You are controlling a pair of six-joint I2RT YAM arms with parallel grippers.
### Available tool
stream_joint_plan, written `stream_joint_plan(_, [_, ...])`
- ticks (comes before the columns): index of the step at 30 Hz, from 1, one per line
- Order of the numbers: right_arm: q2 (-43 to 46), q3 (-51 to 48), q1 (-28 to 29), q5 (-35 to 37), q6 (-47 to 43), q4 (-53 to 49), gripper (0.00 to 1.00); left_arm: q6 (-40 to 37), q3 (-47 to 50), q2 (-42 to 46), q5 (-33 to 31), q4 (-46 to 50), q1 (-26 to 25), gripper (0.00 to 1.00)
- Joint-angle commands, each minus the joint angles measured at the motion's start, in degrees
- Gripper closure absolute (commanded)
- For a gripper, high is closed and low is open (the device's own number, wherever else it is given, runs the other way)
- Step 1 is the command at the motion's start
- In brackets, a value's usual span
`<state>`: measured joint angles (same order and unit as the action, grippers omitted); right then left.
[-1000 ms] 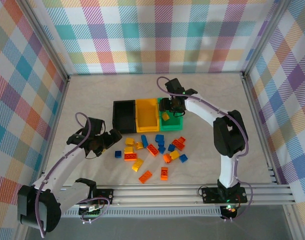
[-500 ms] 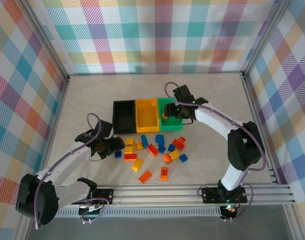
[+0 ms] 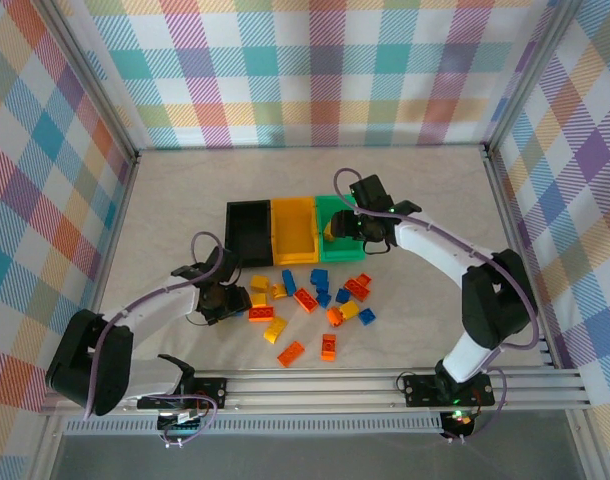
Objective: Sort the legos into containers by color
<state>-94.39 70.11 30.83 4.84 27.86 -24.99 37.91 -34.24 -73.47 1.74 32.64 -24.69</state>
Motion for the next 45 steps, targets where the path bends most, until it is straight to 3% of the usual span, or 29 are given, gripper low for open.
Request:
stream_joint_plan(1, [1.32, -0.67, 0.11, -0.88, 0.66, 1.3, 0.33, -1.32, 1.37, -1.84, -1.93, -1.34, -1.04, 0.42])
stream_joint_plan(12, [1.85, -1.42, 0.15, -1.21, 0.78, 0.79, 0.35, -1.78, -1.19, -0.64, -2.28, 0.14, -1.06, 0.68])
stream_joint_plan(20, [4.86, -5.19, 0.2, -2.08, 1.14, 1.55, 0.35, -1.39, -13.17, 4.17, -0.8, 6.79, -1.06, 0.72])
stream_joint_plan(35, [11.01, -13.43, 0.2, -2.77, 1.95, 0.91, 0.34, -2.93, -39.32, -22.48, -5.68, 5.1, 5.6, 0.74])
stream_joint_plan(38, [12.06, -14.41, 0.2, -3.23, 1.78, 0.31, 0.33, -2.83, -41.83, -25.48, -5.7, 5.41, 5.7, 0.65])
stream_joint_plan(42, [13.08, -15.94, 0.15, -4.63, 1.69, -0.35, 0.31, -2.57, -43.47, -26.51, -4.91, 5.43, 5.7, 0.37])
stream_joint_plan(45, [13.35, -16.94, 0.17, -5.43, 1.59, -1.1, 0.31, -2.25, -43.47, -24.68, -3.27, 4.81, 5.7, 0.24])
